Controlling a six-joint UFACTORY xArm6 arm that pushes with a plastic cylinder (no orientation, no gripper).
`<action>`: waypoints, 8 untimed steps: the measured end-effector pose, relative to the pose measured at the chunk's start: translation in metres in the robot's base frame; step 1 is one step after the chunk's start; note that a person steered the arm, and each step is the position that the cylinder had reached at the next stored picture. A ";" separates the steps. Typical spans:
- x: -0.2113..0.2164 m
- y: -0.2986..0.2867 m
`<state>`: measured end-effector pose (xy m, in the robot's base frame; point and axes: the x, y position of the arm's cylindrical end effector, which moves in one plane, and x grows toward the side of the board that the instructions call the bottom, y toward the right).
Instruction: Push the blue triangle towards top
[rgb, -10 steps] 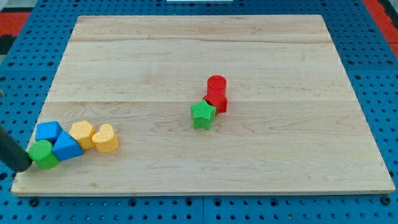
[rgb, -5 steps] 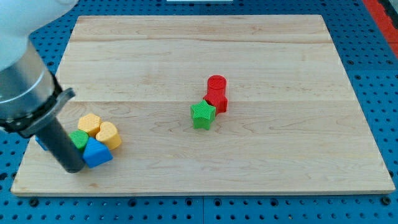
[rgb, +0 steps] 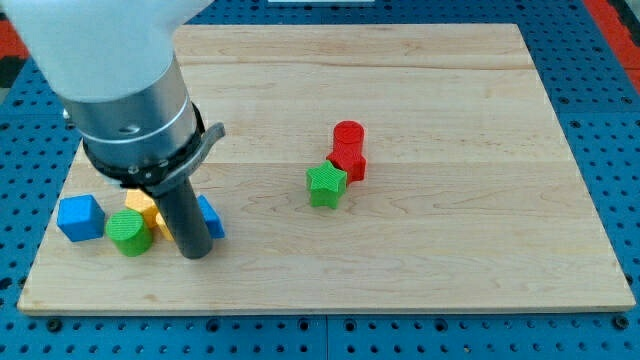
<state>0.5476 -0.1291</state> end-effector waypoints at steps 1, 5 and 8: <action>-0.030 0.000; -0.120 0.053; -0.140 0.056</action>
